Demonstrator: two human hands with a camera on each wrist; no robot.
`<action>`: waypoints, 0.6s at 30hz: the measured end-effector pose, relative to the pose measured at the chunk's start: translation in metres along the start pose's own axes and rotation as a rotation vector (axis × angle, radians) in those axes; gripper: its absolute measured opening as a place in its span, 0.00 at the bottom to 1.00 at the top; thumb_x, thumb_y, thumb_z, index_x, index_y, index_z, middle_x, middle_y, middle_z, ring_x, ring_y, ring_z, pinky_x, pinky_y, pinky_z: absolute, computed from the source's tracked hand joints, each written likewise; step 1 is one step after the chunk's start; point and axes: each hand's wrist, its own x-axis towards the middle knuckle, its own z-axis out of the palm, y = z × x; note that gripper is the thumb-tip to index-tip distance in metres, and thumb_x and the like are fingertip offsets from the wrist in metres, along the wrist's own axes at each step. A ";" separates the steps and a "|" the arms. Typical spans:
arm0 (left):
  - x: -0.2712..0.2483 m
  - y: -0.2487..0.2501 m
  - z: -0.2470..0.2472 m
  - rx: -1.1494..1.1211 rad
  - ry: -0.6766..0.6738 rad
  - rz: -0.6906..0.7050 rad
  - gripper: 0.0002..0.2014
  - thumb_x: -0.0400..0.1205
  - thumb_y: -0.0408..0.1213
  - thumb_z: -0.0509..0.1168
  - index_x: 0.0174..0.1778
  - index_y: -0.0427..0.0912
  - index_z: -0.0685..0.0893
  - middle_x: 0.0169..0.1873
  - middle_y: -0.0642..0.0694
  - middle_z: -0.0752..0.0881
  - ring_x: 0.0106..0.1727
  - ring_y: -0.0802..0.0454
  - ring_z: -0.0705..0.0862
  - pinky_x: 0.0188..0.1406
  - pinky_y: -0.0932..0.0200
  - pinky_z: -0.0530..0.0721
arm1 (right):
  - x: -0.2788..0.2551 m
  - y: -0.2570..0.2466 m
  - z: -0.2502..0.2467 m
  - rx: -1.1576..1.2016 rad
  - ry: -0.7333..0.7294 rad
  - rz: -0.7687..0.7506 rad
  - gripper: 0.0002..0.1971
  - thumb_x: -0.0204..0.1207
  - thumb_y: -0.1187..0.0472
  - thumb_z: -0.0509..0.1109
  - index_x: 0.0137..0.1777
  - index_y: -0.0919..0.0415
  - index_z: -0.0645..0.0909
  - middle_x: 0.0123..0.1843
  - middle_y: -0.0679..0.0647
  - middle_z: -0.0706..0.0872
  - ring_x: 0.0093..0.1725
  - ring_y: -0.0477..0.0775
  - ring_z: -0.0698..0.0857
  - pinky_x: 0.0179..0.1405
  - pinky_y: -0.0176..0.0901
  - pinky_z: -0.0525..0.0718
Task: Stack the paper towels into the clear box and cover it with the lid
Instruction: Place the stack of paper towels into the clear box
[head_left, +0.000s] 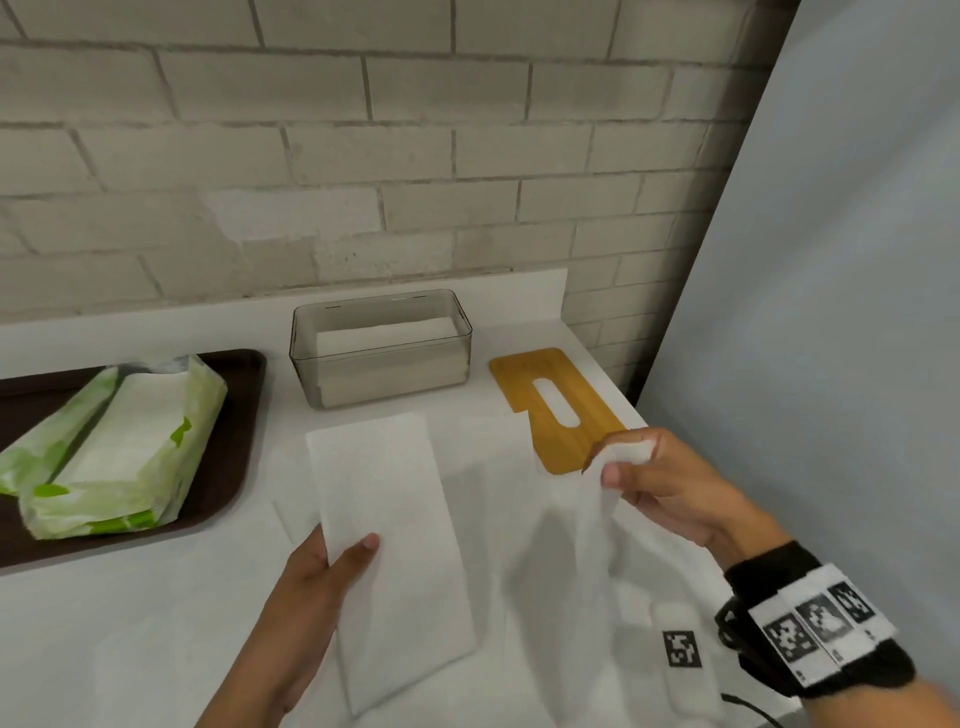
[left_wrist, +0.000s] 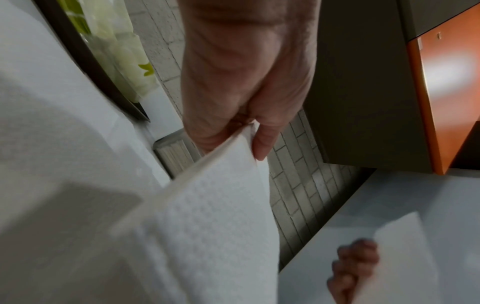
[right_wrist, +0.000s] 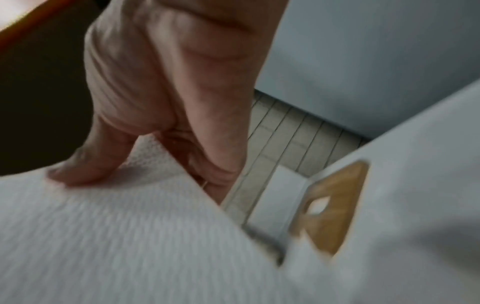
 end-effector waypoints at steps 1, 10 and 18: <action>0.000 0.002 0.004 -0.018 -0.015 -0.005 0.11 0.83 0.33 0.62 0.58 0.45 0.84 0.50 0.44 0.91 0.53 0.43 0.89 0.59 0.42 0.82 | 0.002 -0.003 0.012 0.068 0.003 -0.048 0.18 0.55 0.46 0.83 0.39 0.59 0.90 0.38 0.54 0.90 0.39 0.51 0.89 0.40 0.39 0.86; -0.011 0.013 0.034 0.009 -0.017 -0.055 0.24 0.83 0.55 0.53 0.71 0.48 0.78 0.65 0.52 0.83 0.66 0.51 0.81 0.72 0.49 0.74 | 0.051 0.024 0.117 -0.797 0.447 -0.239 0.16 0.80 0.45 0.61 0.35 0.53 0.73 0.26 0.47 0.77 0.28 0.49 0.76 0.33 0.46 0.77; -0.021 0.011 0.024 0.084 0.003 0.120 0.11 0.83 0.44 0.61 0.58 0.54 0.84 0.51 0.54 0.91 0.53 0.53 0.89 0.59 0.49 0.85 | 0.051 0.027 0.127 -0.625 0.462 -0.243 0.14 0.74 0.44 0.68 0.57 0.46 0.75 0.48 0.37 0.81 0.49 0.38 0.80 0.46 0.31 0.78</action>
